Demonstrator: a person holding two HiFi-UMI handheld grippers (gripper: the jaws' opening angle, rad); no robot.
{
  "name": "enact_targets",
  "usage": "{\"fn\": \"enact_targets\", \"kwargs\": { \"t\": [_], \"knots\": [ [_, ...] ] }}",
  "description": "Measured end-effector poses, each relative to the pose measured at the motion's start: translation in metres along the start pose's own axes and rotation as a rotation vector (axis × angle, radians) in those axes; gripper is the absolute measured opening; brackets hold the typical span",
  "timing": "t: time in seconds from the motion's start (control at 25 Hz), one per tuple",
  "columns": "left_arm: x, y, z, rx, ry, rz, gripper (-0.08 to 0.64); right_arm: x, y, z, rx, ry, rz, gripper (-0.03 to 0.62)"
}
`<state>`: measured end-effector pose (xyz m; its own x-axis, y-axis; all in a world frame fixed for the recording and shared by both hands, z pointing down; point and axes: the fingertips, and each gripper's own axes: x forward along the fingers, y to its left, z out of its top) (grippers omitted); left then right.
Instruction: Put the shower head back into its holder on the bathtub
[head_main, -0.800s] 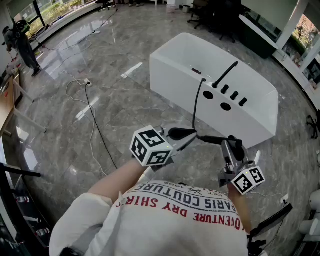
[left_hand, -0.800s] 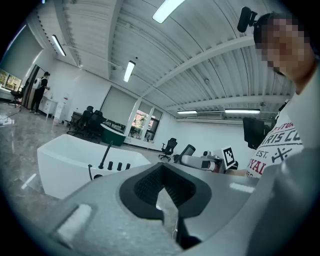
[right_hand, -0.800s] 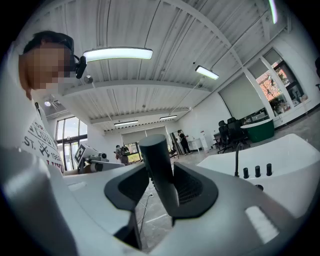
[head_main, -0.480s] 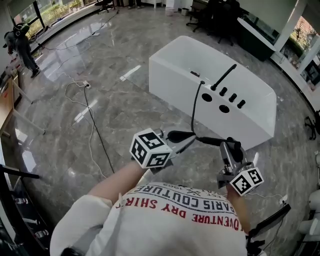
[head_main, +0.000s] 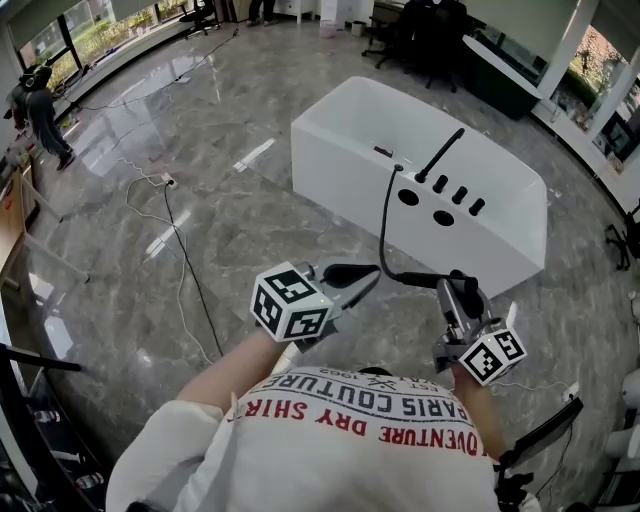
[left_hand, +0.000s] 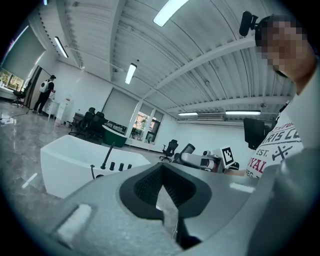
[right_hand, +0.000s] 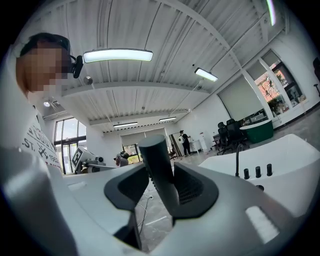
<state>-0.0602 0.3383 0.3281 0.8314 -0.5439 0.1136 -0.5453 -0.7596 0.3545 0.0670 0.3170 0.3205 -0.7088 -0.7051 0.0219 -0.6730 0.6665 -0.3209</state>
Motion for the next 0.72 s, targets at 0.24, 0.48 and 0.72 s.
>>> {"fn": "enact_targets", "kwargs": {
  "t": [0.24,0.48,0.72],
  "knots": [
    [0.000,0.010,-0.010,-0.075,-0.015,-0.004,0.002,0.005,0.004,-0.002,-0.002,0.008,0.024,0.149],
    [0.023,0.027,-0.011,-0.086,0.025,0.012,0.002,0.016,-0.020,0.015,0.005,-0.006,0.044,0.147],
    [0.042,0.077,-0.015,-0.101,0.074,0.062,0.002,0.052,-0.063,0.023,0.040,-0.044,0.071,0.147]
  ]
}}
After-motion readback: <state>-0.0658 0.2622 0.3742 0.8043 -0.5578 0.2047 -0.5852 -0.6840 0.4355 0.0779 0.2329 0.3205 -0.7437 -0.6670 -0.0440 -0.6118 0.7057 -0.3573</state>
